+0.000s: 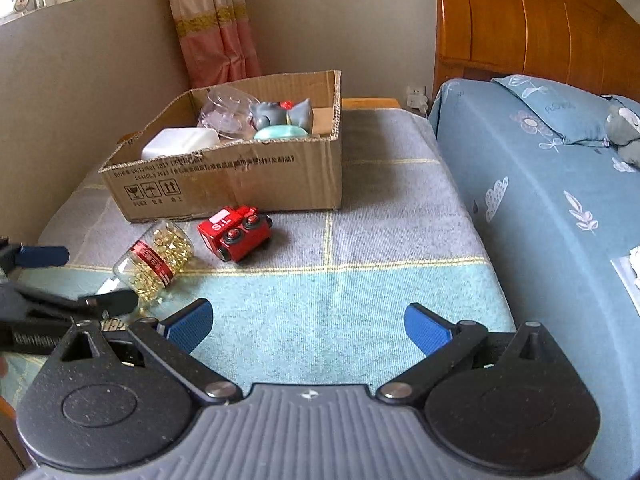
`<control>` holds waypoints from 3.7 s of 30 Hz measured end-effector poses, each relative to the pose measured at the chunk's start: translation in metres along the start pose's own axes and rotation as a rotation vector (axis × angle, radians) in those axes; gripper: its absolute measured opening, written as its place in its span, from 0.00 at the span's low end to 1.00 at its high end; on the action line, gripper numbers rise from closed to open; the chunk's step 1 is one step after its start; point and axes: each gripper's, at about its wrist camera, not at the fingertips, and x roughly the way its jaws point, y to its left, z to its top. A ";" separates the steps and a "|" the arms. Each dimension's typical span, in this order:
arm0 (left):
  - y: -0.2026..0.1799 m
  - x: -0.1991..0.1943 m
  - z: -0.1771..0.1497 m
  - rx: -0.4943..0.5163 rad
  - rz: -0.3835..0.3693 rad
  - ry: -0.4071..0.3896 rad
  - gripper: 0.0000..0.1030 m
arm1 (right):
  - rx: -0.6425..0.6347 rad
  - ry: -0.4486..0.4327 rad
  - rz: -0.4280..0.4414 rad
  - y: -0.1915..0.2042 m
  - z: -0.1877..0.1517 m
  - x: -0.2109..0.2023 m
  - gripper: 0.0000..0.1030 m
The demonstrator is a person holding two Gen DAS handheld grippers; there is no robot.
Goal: Organize rigid objects
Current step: 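Move the left tool to the red-labelled capsule bottle and grasp it, then grasp the red S.L toy train with the right gripper while the left holds the bottle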
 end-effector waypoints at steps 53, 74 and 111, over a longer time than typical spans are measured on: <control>0.042 0.032 -0.009 -0.003 -0.166 0.068 0.97 | -0.161 0.062 -0.014 0.031 0.038 0.104 1.00; 0.034 0.045 0.010 0.032 -0.120 -0.020 0.90 | -0.365 0.061 0.139 0.035 0.039 0.104 1.00; 0.072 0.038 -0.001 0.004 -0.095 0.011 0.90 | -0.659 0.128 0.423 0.062 0.047 0.108 1.00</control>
